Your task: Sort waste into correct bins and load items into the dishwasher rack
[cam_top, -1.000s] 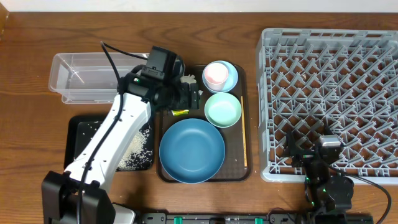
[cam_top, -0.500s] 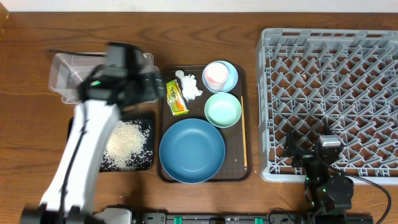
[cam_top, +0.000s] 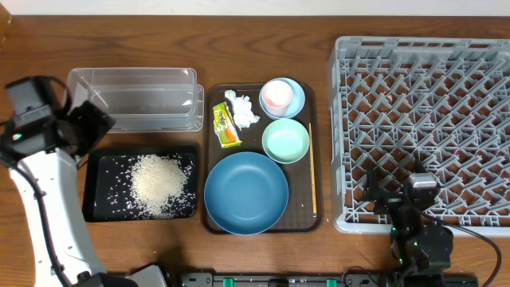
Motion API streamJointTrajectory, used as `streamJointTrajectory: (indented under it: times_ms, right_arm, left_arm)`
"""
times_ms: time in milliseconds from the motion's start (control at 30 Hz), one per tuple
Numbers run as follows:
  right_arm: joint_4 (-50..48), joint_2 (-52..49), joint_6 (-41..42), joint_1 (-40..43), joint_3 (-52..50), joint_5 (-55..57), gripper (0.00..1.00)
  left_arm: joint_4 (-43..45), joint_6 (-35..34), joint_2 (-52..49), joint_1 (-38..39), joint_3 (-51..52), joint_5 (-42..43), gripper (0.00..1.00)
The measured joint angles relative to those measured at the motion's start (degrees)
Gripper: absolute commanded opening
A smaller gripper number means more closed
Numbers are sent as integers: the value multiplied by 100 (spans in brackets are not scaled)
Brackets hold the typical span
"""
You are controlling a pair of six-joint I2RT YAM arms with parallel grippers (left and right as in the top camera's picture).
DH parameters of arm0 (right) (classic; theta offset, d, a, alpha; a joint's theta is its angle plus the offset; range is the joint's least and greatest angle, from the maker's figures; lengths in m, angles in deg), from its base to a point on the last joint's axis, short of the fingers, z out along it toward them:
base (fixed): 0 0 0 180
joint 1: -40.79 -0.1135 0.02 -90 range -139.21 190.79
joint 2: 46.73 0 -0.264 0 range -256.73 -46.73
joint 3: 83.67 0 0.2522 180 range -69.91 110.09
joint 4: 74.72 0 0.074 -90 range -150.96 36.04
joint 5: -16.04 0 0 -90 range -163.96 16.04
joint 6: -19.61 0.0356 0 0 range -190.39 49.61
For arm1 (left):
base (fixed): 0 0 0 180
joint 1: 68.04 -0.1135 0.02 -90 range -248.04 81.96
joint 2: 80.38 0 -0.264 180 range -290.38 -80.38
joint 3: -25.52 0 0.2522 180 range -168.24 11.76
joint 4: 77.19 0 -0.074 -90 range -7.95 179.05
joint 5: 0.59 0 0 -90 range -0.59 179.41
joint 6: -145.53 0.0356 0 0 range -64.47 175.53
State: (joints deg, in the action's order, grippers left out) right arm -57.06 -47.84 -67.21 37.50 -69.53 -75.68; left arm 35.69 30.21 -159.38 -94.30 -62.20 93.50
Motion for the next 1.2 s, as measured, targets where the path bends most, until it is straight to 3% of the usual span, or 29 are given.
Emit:
streamJointTrajectory:
  times_ms: [167, 267, 367, 600, 867, 1033, 1200]
  right_arm:
    - [-114, -2, 4, 0, -2, 0, 99]
    - [-704, -7, 291, 0, -2, -214, 99]
    - [-1268, -7, 1266, 0, 0, -1027, 99]
    - [-1528, -13, 3963, 0, -2, -3169, 99]
    - [-3403, -26, 5692, 0, 35, -3696, 99]
    - [-2413, -138, 5711, 0, 555, -3587, 99]
    - [-723, -1152, 4778, 0, 1939, -3576, 99]
  left_arm:
    - [-7, -24, 0, -216, 0, 0, 93]
    - [-7, -24, 0, -219, 0, 4, 93]
    - [-9, -22, 0, -221, 0, 7, 93]
    - [-4, -24, 0, -221, 0, 15, 93]
    - [-7, -24, 0, -221, 0, 20, 93]
    - [-9, -24, 0, -221, 0, 20, 93]
    - [-13, -24, 0, -221, 0, 20, 93]
